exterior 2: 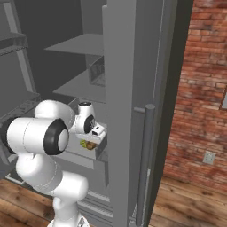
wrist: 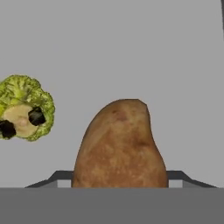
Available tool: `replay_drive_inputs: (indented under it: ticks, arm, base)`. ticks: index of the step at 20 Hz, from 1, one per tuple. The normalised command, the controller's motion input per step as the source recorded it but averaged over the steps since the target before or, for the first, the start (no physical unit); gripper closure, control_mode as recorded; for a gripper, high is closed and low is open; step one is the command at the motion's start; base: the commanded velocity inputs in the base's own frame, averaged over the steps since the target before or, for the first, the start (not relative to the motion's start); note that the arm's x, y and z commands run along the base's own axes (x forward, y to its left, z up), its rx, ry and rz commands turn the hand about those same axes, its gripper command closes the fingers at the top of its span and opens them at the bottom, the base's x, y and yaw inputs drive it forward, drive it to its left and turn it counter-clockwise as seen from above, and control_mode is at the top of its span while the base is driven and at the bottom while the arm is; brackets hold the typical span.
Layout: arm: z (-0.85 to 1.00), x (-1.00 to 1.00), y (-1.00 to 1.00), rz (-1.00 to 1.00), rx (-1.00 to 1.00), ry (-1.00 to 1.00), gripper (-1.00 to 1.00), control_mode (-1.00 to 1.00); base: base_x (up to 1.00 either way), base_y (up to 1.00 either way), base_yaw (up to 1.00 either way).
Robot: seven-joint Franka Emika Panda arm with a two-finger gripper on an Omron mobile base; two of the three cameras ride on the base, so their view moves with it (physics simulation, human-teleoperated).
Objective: Place the potato and broccoli inside the fridge drawer. Close the drawer after placing the vegetables.
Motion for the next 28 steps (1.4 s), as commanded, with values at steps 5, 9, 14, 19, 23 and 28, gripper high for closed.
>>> replay_drive_inputs:
  ticks: [5, 9, 14, 19, 23, 28]
  arm:
    - [-0.19, 0.21, -0.02, 0.09, 0.00, 0.04, 1.00, -1.00]
    - [-0.28, 0.12, 0.00, 0.09, 0.00, 0.04, 1.00, -1.00]
    - [-0.30, 0.06, 0.00, 0.08, 0.00, 0.03, -1.00, -1.00]
    - [-0.09, 0.01, -0.03, 0.06, 0.00, 0.00, -1.00, -1.00]
    - [0.03, 0.00, 0.00, 0.04, 0.00, 0.00, -1.00, -1.00]
    - [0.38, 0.00, 0.00, 0.04, 0.00, 0.01, -1.00, -1.00]
  base:
    - [0.00, 0.00, 0.00]
    - [0.00, 0.00, 0.00]
    - [0.00, 0.00, 0.00]
    - [0.00, 0.00, 0.00]
    - [0.00, 0.00, 0.00]
    - [0.00, 0.00, 0.00]
